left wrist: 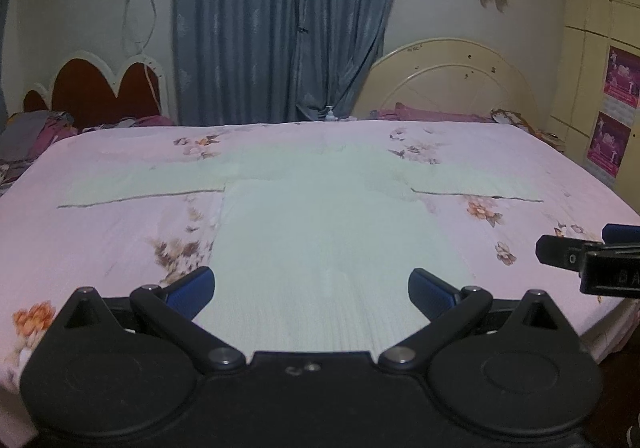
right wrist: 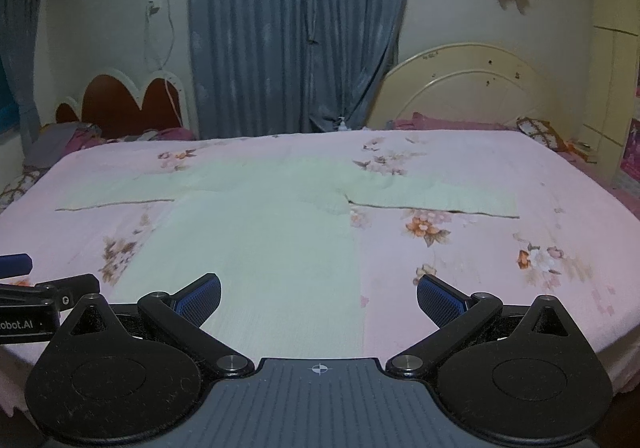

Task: Fold small clothes
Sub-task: 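Move the right tool toward the sweater's sleeve cuff, then grasp the sleeve cuff with the right tool, fold it across the body, release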

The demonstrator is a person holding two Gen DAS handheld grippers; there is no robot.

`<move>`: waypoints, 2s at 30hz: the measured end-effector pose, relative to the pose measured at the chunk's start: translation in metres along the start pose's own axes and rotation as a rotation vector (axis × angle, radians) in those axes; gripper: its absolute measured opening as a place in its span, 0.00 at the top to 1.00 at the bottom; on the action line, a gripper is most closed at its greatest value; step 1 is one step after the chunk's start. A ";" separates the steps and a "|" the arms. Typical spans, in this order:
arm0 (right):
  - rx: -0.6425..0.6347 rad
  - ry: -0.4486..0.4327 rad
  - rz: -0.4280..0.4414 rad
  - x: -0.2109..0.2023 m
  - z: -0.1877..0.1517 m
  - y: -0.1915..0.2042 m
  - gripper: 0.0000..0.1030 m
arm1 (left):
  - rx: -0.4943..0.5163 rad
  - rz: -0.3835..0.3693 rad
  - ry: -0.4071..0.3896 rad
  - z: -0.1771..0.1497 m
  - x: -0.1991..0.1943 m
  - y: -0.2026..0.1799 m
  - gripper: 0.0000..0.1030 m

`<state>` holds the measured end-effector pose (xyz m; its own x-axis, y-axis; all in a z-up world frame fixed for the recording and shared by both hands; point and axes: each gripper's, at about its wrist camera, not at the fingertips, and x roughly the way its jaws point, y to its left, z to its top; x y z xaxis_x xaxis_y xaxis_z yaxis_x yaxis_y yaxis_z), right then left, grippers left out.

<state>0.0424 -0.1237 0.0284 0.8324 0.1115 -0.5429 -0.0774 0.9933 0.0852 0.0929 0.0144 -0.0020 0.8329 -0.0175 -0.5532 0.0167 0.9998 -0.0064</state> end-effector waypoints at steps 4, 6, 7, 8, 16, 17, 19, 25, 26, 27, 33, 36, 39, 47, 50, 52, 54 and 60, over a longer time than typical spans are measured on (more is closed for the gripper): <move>0.008 0.000 -0.022 0.025 0.015 0.000 0.00 | 0.012 -0.021 0.008 0.015 0.027 0.007 0.00; 0.015 0.005 -0.035 0.038 0.023 0.001 0.00 | 0.019 -0.040 0.017 0.022 0.038 0.012 0.00; 0.018 0.006 -0.040 0.044 0.026 0.001 0.00 | 0.021 -0.053 0.018 0.026 0.043 0.015 0.00; 0.022 0.007 -0.046 0.049 0.030 0.002 0.00 | 0.023 -0.061 0.019 0.029 0.048 0.017 0.00; 0.042 0.016 -0.102 0.092 0.055 -0.004 0.00 | 0.073 -0.090 0.078 0.045 0.096 0.022 0.00; 0.040 0.019 -0.113 0.097 0.057 -0.007 0.00 | 0.085 -0.085 0.077 0.045 0.101 0.019 0.00; 0.042 0.026 -0.125 0.106 0.059 -0.014 0.00 | 0.094 -0.092 0.079 0.047 0.110 0.014 0.00; 0.054 0.057 -0.144 0.140 0.066 -0.044 0.00 | 0.070 -0.129 0.104 0.057 0.145 -0.006 0.00; 0.055 0.061 -0.144 0.147 0.068 -0.051 0.00 | 0.075 -0.125 0.104 0.060 0.151 -0.011 0.00; 0.055 0.066 -0.143 0.155 0.070 -0.059 0.00 | 0.077 -0.121 0.106 0.064 0.160 -0.017 0.00; 0.067 0.088 -0.124 0.202 0.087 -0.109 0.00 | 0.045 -0.102 0.124 0.090 0.210 -0.052 0.00; 0.081 0.112 -0.120 0.229 0.095 -0.142 0.00 | -0.006 -0.119 0.153 0.101 0.239 -0.070 0.00; 0.106 0.137 -0.126 0.257 0.097 -0.179 0.00 | -0.050 -0.124 0.207 0.106 0.267 -0.086 0.00; 0.286 0.187 -0.185 0.321 0.076 -0.300 0.00 | -0.060 -0.069 0.321 0.103 0.320 -0.116 0.00; 0.392 0.187 -0.206 0.330 0.066 -0.339 0.01 | -0.053 -0.072 0.349 0.101 0.331 -0.124 0.00; 0.457 0.173 -0.209 0.333 0.060 -0.362 0.09 | -0.053 -0.061 0.353 0.101 0.336 -0.127 0.00; 0.522 0.190 -0.204 0.338 0.055 -0.380 0.46 | -0.059 -0.059 0.353 0.103 0.338 -0.128 0.00; 0.629 0.169 -0.169 0.346 0.053 -0.404 0.47 | -0.054 -0.070 0.357 0.109 0.345 -0.131 0.00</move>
<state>0.3904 -0.4883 -0.1496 0.7037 0.0095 -0.7104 0.4233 0.7974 0.4300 0.4386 -0.1229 -0.1014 0.5848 -0.0934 -0.8058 0.0297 0.9951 -0.0938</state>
